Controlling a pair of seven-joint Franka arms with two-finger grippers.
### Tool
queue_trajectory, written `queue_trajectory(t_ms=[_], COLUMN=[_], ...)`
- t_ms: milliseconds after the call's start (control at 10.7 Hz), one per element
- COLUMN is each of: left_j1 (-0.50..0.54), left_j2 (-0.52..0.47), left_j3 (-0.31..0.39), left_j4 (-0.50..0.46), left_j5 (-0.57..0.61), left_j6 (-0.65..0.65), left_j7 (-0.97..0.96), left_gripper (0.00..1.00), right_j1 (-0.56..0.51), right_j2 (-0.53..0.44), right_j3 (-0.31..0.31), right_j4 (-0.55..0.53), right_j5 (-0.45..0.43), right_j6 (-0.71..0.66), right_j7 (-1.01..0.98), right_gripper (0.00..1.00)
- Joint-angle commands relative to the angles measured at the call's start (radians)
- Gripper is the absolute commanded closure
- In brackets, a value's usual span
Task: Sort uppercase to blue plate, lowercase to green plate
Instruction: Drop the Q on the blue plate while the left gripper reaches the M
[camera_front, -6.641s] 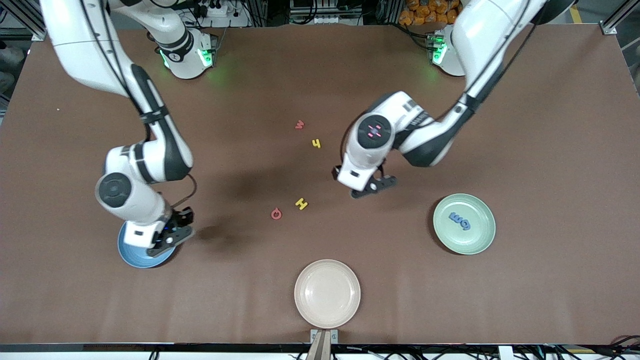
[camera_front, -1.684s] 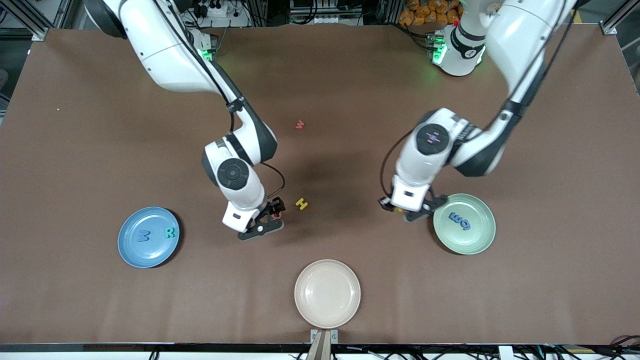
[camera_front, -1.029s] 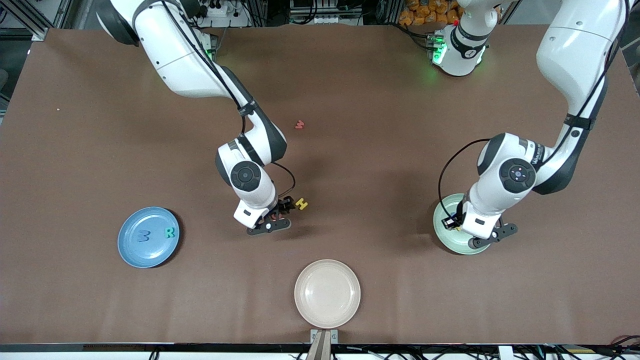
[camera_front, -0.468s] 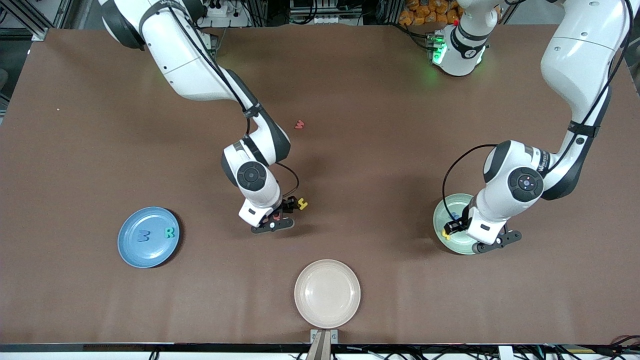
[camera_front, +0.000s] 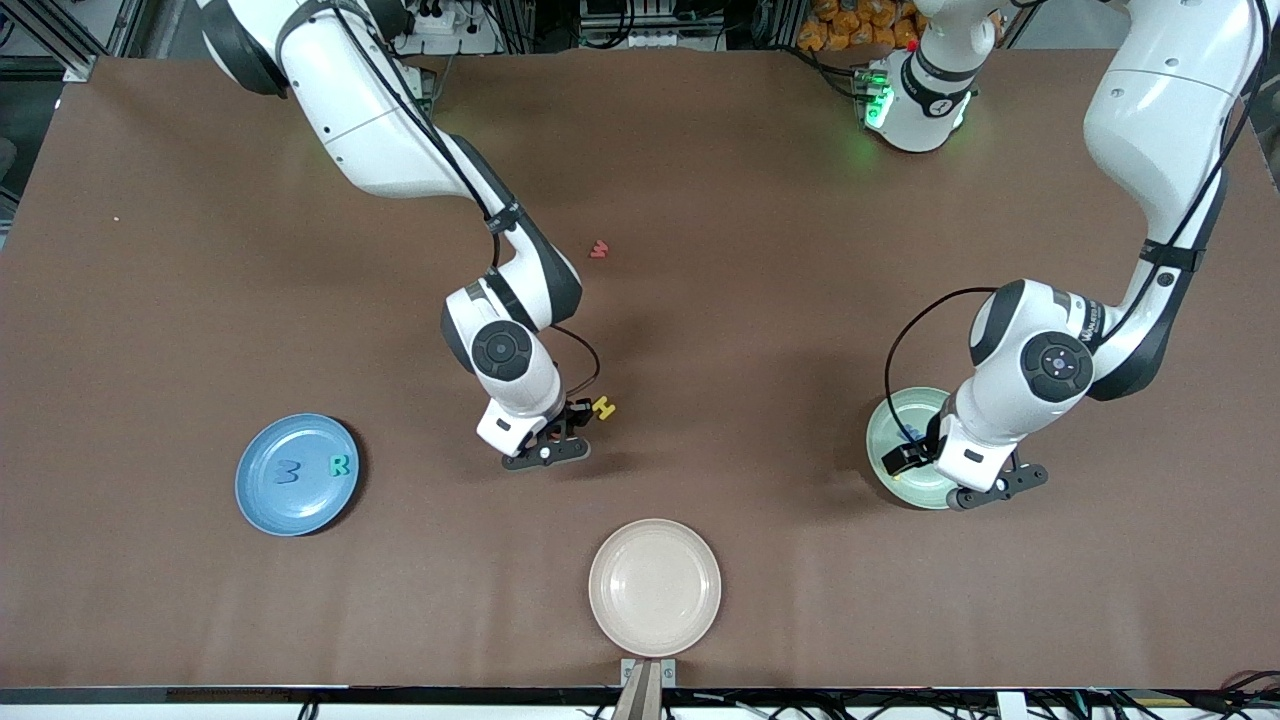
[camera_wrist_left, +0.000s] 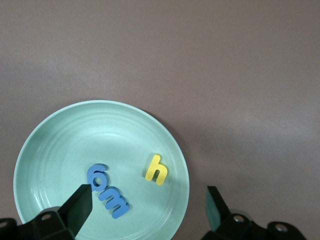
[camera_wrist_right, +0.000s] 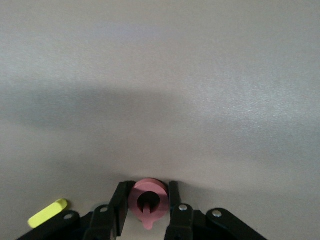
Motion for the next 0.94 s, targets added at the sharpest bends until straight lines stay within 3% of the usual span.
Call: queue_trajectory(t_ms=[0, 187, 561, 842], left_j1=[0.004, 0.001, 0.008, -0.018], left_j2=[-0.05, -0.051, -0.067, -0.076], left_j3=[-0.008, -0.042, -0.169, -0.261], left_j4=[-0.008, -0.009, -0.009, -0.012], left_j5=[0.007, 0.005, -0.037, -0.048], left_j6=[-0.029, -0.059, -0.153, -0.217], left_j7=[0.012, 0.006, -0.115, -0.265], left_gripper=[0.0, 0.0, 0.0, 0.0], right_j1=[-0.01, -0.06, -0.209, -0.264], right_j2=[0.004, -0.019, -0.085, -0.1], right_j3=[-0.005, -0.006, -0.017, -0.099], right_j4=[0.004, 0.006, 0.009, 0.009], right_j5=[0.004, 0.004, -0.001, -0.007], right_j6=[0.0, -0.022, -0.143, -0.147], right_j7=[-0.005, -0.072, -0.464, -0.824], right_gripper=[1.0, 1.0, 1.0, 1.0])
